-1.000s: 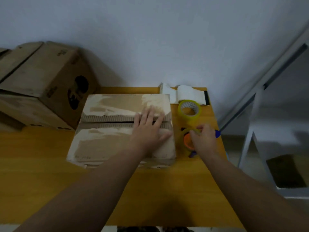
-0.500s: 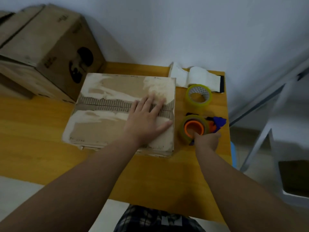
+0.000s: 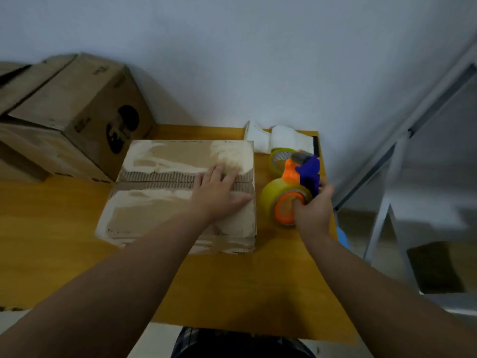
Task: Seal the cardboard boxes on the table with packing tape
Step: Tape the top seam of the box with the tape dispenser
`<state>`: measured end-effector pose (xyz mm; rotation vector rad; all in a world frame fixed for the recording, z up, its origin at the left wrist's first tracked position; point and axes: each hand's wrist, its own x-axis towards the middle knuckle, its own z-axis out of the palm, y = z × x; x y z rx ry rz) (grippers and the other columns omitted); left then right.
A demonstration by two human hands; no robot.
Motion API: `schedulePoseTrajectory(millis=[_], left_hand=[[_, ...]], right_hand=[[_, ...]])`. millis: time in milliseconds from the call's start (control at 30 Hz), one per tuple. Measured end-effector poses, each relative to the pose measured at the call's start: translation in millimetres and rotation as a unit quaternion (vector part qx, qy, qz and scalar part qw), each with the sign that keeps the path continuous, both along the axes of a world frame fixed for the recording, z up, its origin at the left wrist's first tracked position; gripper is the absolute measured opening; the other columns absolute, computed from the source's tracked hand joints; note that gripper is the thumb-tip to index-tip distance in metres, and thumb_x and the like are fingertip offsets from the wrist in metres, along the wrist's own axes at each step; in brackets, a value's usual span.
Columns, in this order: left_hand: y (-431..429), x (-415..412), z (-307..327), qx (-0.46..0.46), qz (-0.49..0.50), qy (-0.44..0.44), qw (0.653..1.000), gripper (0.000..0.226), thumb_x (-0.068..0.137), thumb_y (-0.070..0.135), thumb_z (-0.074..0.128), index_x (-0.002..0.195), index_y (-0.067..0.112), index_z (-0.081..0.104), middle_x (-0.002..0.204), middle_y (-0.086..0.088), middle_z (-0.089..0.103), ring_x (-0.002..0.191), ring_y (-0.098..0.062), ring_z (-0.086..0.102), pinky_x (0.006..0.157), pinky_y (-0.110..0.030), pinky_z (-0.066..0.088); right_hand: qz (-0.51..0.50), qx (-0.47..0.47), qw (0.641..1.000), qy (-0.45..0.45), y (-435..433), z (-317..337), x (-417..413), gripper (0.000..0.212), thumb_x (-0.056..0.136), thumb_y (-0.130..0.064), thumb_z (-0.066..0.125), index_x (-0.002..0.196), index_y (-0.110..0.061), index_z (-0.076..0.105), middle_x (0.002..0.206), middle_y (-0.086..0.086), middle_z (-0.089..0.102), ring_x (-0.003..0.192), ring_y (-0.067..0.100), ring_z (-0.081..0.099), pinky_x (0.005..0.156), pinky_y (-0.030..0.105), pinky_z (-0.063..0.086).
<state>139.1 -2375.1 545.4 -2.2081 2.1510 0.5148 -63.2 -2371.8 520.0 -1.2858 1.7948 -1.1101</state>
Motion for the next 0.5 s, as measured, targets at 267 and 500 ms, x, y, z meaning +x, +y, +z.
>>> schedulePoseTrajectory(millis=[267,500], left_hand=[[2.0,-5.2,111.9,-0.06,0.228,0.532,0.813,0.07,0.088,0.07,0.027,0.08,0.008,0.059,0.082,-0.008,0.064,0.075,-0.02,0.06,0.075,-0.037,0.05],[9.6,77.5,145.2,-0.012,0.223,0.545,0.808,0.053,0.085,0.059,0.054,0.084,0.007,0.064,0.081,-0.012,0.069,0.075,-0.024,0.067,0.065,-0.029,0.055]], right_hand=[[0.148,-0.154,0.976,0.047,-8.3,77.9,40.4,0.049,0.084,0.003,0.056,0.127,-0.018,0.047,0.118,-0.005,0.058,0.104,0.013,0.056,0.08,0.024,0.046],[0.189,-0.217,0.952,0.109,-17.2,92.2,120.6,0.056,0.084,0.003,0.056,0.136,-0.016,0.048,0.132,-0.001,0.056,0.122,0.017,0.051,0.1,0.033,0.044]])
